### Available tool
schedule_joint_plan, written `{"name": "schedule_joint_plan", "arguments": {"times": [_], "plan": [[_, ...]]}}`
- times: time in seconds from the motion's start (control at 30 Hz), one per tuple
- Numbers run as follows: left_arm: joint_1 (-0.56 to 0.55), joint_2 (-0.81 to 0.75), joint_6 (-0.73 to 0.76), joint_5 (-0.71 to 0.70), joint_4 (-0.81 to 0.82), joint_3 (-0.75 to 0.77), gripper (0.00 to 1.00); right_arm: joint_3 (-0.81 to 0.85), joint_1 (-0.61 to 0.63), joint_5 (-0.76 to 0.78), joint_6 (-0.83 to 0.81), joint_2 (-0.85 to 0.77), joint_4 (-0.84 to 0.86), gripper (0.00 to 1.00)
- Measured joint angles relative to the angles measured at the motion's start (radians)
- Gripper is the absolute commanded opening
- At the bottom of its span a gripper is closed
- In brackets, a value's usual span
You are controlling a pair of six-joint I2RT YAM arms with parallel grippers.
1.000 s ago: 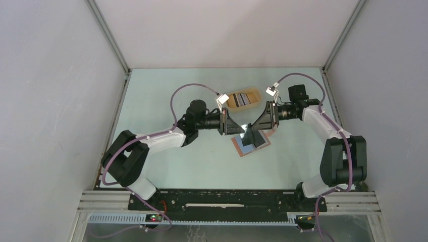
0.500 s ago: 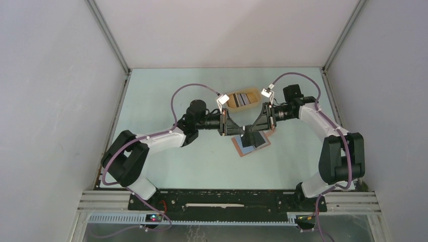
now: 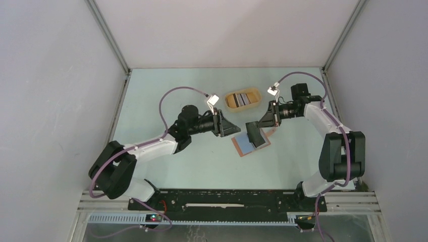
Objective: Put the credit cards into the card holder
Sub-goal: Pick up the credit card from the storage box, then insert the credit card into the card holder.
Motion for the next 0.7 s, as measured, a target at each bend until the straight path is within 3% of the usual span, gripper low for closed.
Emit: {"name": "schedule_joint_plan", "arguments": {"times": [0.2,0.4,0.7], "plan": [[-0.005,0.001,-0.062,-0.083,0.014,-0.080,0.44,-0.006,-0.056,0.112,0.076,0.057,0.081,0.00],[-0.029,0.125,-0.114,-0.118,0.027,-0.080,0.35,-0.009,-0.060,0.206,0.153,0.160,0.163,0.00],[-0.058,0.354,-0.147,-0.107,0.027,0.042,0.30,-0.011,-0.060,0.256,0.211,0.257,0.209,0.00]]}}
